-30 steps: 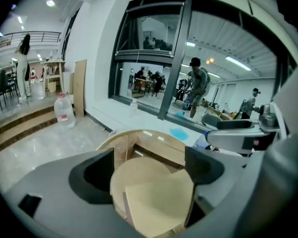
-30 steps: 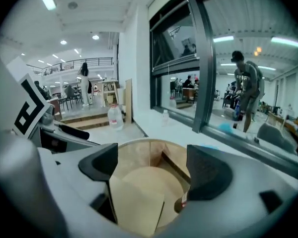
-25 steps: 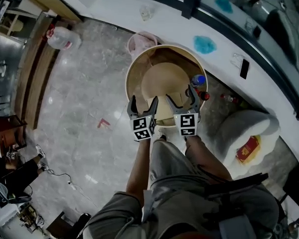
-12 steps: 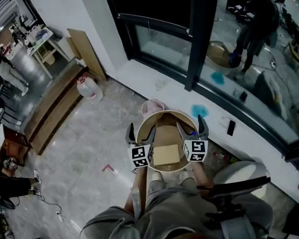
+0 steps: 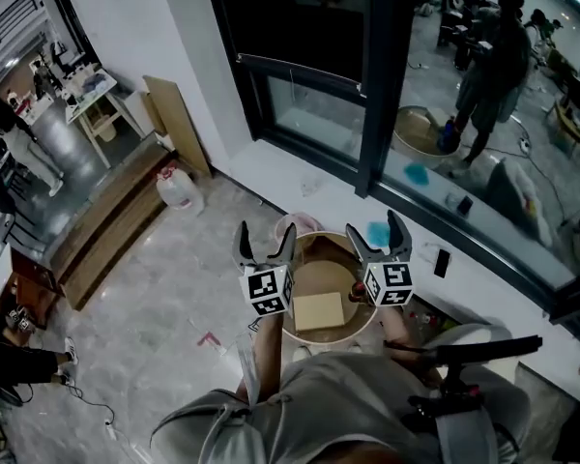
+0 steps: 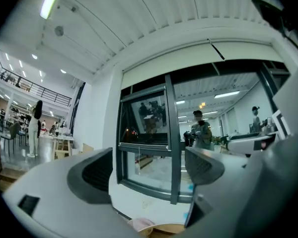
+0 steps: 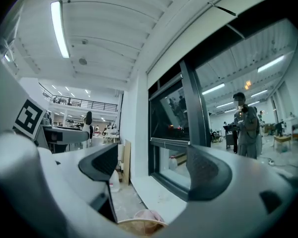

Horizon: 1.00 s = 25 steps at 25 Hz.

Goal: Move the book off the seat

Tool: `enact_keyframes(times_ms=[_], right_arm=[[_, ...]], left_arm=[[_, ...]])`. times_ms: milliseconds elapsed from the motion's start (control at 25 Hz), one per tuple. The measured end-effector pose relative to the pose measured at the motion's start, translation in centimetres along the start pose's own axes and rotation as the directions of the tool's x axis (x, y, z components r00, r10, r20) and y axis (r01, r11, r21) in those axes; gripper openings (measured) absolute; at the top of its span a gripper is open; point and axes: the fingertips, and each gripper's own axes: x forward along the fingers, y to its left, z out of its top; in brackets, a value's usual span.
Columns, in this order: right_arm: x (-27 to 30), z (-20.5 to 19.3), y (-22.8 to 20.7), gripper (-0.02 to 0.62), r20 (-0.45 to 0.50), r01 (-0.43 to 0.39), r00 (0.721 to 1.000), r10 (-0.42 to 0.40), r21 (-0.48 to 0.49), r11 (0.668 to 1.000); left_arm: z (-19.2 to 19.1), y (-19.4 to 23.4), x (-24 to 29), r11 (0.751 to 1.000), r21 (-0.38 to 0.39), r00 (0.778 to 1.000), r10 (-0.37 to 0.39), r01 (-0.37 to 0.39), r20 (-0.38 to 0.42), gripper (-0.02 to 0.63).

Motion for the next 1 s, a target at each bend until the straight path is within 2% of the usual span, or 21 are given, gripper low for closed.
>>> enact_keyframes(times_ms=[120,280,480,680,840,920,1000], right_arm=[[0.5,-0.5,0.7,0.436,0.000,-0.025,1.000,0.025,-0.002,1.000],[0.6,-0.1,2.0,0.436,-0.003,-0.043,0.999,0.043,-0.009,0.999],[0.7,-0.8,2.1,0.436,-0.024,-0.041,0.999,0.040,-0.008,0.999],[0.2,-1.5,2.0,0.436,-0.055,0.007,0.998,-0.008,-0.009,1.000],[-1.2,-1.6,0.9,0.436,-0.051,0.094,0.994,-0.095,-0.036,0.995],[-2.6,-1.2,-0.3,0.436,-0.041,0.154,0.987,-0.157,-0.056,0.986],[-4.8,-0.6,-2.0,0.436,-0.034,0.230,0.972,-0.233,-0.077,0.970]], left_arm=[[-0.6,0.3,0.4,1.000,-0.018,1.000,-0.002,0.002,-0.021,0.456],[-0.1,1.0,-0.2,0.996,-0.084,0.999,-0.026,0.028,0.029,0.456],[-0.8,0.6,0.3,0.988,-0.125,0.995,-0.087,0.092,0.044,0.456],[-1.5,-0.6,1.0,0.972,-0.138,0.982,-0.186,0.189,0.035,0.456],[-2.3,-2.6,2.1,0.940,-0.146,0.952,-0.303,0.307,0.051,0.456],[-2.6,-4.6,2.9,0.918,-0.134,0.928,-0.368,0.373,0.062,0.456],[-3.1,-7.3,3.6,0.887,-0.116,0.895,-0.443,0.447,0.054,0.456]])
